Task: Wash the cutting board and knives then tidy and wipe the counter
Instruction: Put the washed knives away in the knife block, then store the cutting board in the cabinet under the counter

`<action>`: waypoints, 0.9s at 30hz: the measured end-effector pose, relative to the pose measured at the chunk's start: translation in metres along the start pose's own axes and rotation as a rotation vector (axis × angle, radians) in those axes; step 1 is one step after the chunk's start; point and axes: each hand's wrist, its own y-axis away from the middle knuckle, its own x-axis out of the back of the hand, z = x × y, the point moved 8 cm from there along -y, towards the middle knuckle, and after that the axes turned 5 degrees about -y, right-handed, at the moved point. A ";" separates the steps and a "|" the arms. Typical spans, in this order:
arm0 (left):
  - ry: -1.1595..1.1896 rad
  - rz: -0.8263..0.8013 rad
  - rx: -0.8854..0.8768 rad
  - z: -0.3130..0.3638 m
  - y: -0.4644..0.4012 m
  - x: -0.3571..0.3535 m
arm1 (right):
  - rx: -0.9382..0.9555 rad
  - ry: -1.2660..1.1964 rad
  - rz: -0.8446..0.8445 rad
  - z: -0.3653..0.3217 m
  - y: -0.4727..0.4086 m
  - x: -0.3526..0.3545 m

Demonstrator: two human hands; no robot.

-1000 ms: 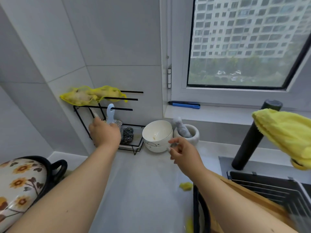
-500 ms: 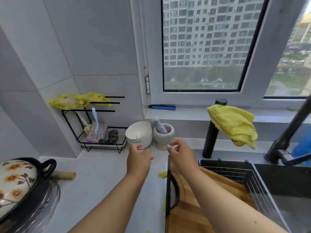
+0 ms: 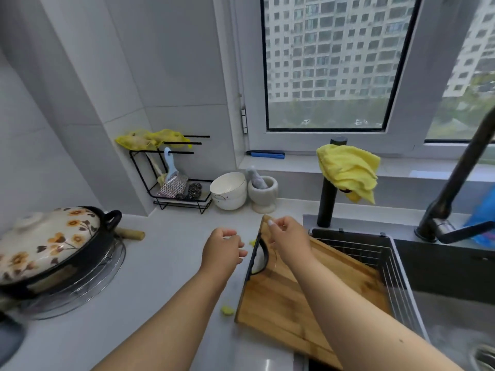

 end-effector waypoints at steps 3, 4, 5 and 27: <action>0.007 0.070 0.012 -0.010 0.034 0.009 | -0.001 -0.029 -0.079 0.004 0.024 0.005; 0.021 0.096 0.025 -0.015 0.047 0.012 | -0.008 -0.049 -0.106 0.007 0.034 0.007; 0.035 0.124 0.041 -0.020 0.060 0.015 | -0.014 -0.064 -0.135 0.010 0.044 0.009; -0.266 0.333 0.356 -0.202 0.298 0.168 | -0.561 -0.115 -0.667 0.132 0.299 -0.118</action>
